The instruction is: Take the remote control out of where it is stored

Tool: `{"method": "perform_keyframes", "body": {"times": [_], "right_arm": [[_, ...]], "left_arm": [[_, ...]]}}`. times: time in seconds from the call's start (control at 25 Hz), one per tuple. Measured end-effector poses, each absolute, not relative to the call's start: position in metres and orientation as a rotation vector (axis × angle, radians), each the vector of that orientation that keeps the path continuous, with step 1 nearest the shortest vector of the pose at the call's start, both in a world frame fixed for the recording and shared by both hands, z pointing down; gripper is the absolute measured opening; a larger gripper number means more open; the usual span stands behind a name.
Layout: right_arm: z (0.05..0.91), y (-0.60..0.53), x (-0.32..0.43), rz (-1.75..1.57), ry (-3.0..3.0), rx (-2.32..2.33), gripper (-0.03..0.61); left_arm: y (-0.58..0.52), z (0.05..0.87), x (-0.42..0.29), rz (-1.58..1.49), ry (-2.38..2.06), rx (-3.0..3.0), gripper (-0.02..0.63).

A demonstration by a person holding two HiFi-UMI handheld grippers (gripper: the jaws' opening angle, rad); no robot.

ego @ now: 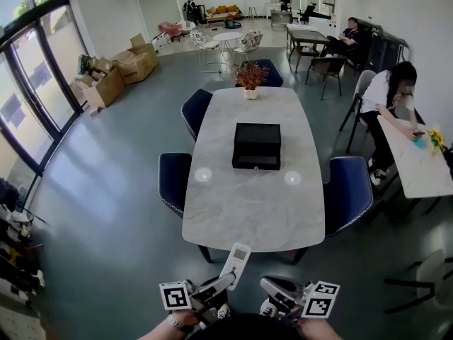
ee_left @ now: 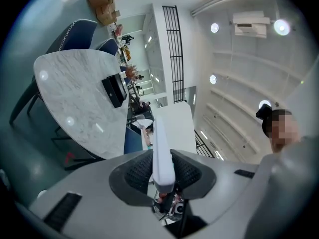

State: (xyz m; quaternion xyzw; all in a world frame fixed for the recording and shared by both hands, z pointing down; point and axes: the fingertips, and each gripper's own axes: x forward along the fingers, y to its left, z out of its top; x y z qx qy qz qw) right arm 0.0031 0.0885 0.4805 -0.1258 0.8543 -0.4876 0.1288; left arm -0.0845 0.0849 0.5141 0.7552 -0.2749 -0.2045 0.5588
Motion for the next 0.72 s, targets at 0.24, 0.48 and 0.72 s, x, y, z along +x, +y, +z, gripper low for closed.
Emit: {"method": "perform_keyframes", "body": {"times": [0.24,0.48,0.72], "right_arm": [[0.482,0.101,-0.016,-1.410,2.491,-0.398,0.009],[0.481,0.116,-0.033,-1.408,2.491,-0.434,0.009],[0.481,0.129,-0.048,-1.415,2.504,-0.435,0.009]], "left_arm": [[0.096,0.515,-0.104,-0.482,-0.628,1.800,0.112],[0.108,0.515,-0.118,-0.481,-0.600,1.796,0.112],[0.119,0.517,-0.130,-0.451,-0.605,1.811,0.112]]}}
